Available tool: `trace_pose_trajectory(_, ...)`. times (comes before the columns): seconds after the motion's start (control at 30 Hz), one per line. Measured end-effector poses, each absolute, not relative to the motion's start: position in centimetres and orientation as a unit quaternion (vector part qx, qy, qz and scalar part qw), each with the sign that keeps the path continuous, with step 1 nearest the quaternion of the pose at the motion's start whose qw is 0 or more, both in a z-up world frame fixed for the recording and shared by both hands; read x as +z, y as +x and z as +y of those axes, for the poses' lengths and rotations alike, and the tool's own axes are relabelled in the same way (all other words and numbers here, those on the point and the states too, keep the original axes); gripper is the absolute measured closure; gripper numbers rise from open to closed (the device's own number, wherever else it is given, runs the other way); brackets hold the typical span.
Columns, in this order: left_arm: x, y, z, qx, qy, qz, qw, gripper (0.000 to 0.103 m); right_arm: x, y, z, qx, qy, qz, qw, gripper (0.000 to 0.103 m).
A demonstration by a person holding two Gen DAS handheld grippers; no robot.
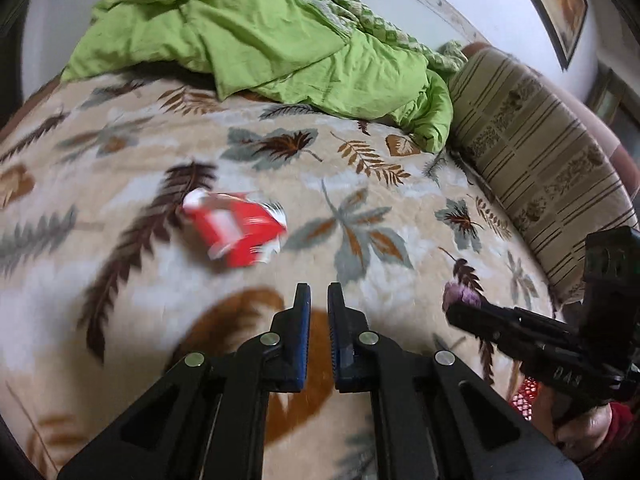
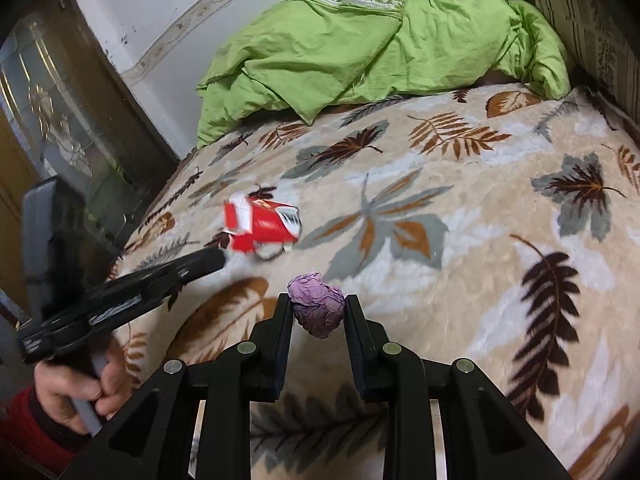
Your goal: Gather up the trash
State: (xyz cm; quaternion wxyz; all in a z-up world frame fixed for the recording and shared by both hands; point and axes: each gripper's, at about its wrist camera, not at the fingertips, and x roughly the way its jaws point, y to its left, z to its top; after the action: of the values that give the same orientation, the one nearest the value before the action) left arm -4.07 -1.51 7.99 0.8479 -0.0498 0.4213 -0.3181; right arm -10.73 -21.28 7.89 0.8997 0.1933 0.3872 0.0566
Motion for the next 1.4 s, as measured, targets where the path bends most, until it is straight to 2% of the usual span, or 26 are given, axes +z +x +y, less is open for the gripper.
trace_pose_trajectory(0.17,8.0,-4.4,0.3,-0.3,-0.092,0.428,0.848,0.094,8.3,-12.3,-20.8,0.045,0.188,0.38,0.905,0.076)
trace_pose_trajectory(0.23,8.5,-3.5,0.6,-0.296,-0.086,0.423,0.852,0.08,8.6,-12.9,-20.5,0.044,0.181,0.377,0.907,0.076)
trace_pose_trajectory(0.3,8.6,-2.2,0.6,-0.277,-0.068,0.424,0.859,0.039,8.5,-13.2,-20.5,0.044,0.181,0.378,0.907,0.076)
trace_pose_trajectory(0.33,8.7,-1.3,0.6,-0.268,-0.063,0.42,0.865,0.033,8.4,-13.3,-20.6,0.042,0.184,0.379,0.906,0.076)
trace_pose_trajectory(0.47,7.9,2.9,0.4,-0.256,-0.057,0.446,0.856,0.031,8.1,-13.2,-21.1,0.04,0.201,0.38,0.902,0.076)
trace_pose_trajectory(0.63,4.4,6.0,1.1,-0.241,-0.135,0.504,0.818,0.031,7.4,-12.6,-21.5,0.046,0.216,0.391,0.894,0.076)
trace_pose_trajectory(0.8,2.0,6.5,0.5,-0.254,-0.221,0.515,0.788,0.031,7.0,-12.3,-21.5,0.054,0.225,0.396,0.889,0.076)
trace_pose_trajectory(0.83,2.0,6.6,0.0,-0.251,-0.225,0.509,0.792,0.033,7.0,-12.3,-21.5,0.055,0.225,0.397,0.888,0.076)
trace_pose_trajectory(0.87,1.9,6.8,-0.5,-0.251,-0.224,0.505,0.795,0.047,7.0,-12.2,-21.5,0.055,0.224,0.397,0.888,0.076)
trace_pose_trajectory(0.9,1.8,7.0,-1.0,-0.251,-0.22,0.507,0.795,0.076,7.0,-12.2,-21.4,0.054,0.224,0.398,0.888,0.076)
trace_pose_trajectory(0.93,1.5,7.3,-1.6,-0.248,-0.221,0.514,0.79,0.086,7.0,-12.2,-21.4,0.054,0.224,0.398,0.888,0.076)
trace_pose_trajectory(1.0,1.5,7.3,-2.3,-0.258,-0.236,0.511,0.785,0.096,7.0,-12.2,-21.4,0.054,0.223,0.399,0.888,0.076)
trace_pose_trajectory(1.4,6.9,0.4,-2.6,-0.311,-0.139,0.426,0.838,0.098,7.5,-12.7,-21.3,0.042,0.212,0.386,0.897,0.076)
